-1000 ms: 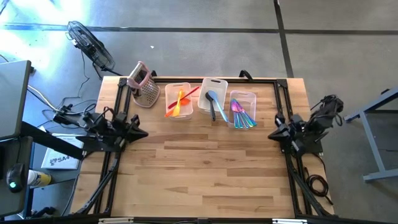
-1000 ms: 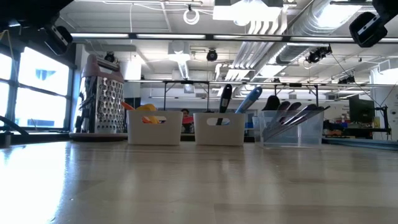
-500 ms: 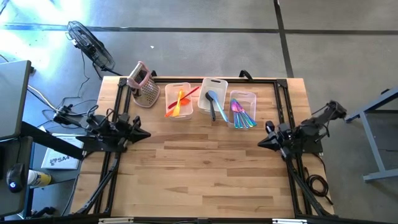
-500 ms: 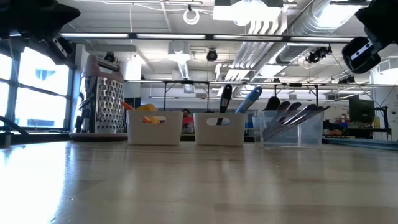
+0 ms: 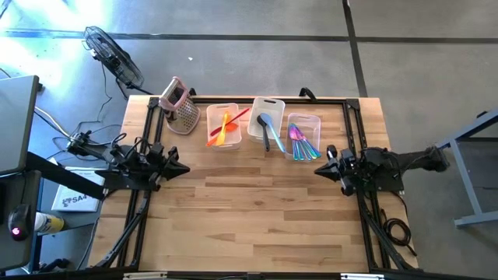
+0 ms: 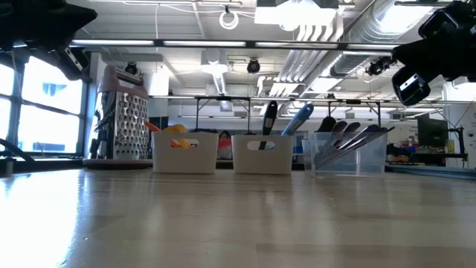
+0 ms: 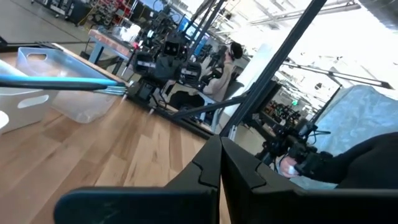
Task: Pick & Place Kitchen Items
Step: Return to Home Position
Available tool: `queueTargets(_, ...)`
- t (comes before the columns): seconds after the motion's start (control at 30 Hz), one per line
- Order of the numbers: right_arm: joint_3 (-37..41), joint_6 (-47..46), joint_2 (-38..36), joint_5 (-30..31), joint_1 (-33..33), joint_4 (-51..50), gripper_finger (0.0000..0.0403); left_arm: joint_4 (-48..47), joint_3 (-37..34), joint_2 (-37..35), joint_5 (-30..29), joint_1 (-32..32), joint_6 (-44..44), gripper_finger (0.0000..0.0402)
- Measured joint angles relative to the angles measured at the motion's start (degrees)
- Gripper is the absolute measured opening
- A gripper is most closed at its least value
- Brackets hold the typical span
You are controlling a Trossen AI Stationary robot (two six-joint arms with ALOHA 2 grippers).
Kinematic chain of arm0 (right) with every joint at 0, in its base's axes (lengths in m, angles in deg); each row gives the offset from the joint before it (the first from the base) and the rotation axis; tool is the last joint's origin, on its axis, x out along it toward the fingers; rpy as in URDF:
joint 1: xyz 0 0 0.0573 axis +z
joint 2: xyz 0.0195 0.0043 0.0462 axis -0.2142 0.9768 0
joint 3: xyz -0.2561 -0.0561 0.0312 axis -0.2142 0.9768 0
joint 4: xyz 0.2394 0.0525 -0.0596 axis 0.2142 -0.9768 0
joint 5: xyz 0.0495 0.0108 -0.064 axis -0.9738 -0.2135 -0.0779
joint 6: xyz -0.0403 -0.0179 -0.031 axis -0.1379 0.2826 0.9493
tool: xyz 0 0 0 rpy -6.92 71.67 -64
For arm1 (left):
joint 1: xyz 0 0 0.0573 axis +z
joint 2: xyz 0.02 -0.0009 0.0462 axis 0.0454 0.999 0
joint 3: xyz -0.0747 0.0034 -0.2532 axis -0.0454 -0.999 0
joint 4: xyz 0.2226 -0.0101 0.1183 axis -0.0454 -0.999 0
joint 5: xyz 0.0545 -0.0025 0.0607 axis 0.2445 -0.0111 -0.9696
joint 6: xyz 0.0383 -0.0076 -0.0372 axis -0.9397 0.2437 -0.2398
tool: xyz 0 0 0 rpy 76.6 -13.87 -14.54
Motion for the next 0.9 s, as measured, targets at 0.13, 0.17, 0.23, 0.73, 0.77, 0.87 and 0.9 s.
queueTargets(0.13,0.0,4.04,0.04,-0.23,-5.38,-0.15,0.0004,-0.68,0.0,0.0,-0.87,0.0,-0.28,0.0)
queueTargets(0.17,0.02,5.08,0.04,-0.23,-6.52,-0.18,0.0004,-0.74,-0.07,0.0,-1.16,0.0,-0.29,0.0)
queueTargets(0.23,0.02,6.6,0.04,-0.1,-8.7,-0.24,0.0004,-0.44,-0.79,0.0,-1.27,0.0,-0.44,0.0)
queueTargets(0.73,0.04,6.38,0.07,0.58,-12.46,-0.59,0.0004,3.47,-5.27,0.04,6.32,0.01,-4.02,0.0)
queueTargets(0.77,0.04,6.37,0.07,0.59,-12.46,-0.56,0.0004,3.5,-5.27,0.04,6.32,0.02,-5.78,0.0)
queueTargets(0.87,0.04,6.38,0.07,0.6,-12.46,-0.34,0.0004,3.55,-5.31,0.02,6.91,0.02,-11.82,0.0)
queueTargets(0.9,0.04,6.37,0.07,0.62,-12.46,-0.23,0.0004,3.04,-5.33,0.02,6.91,0.02,-13.97,0.0)
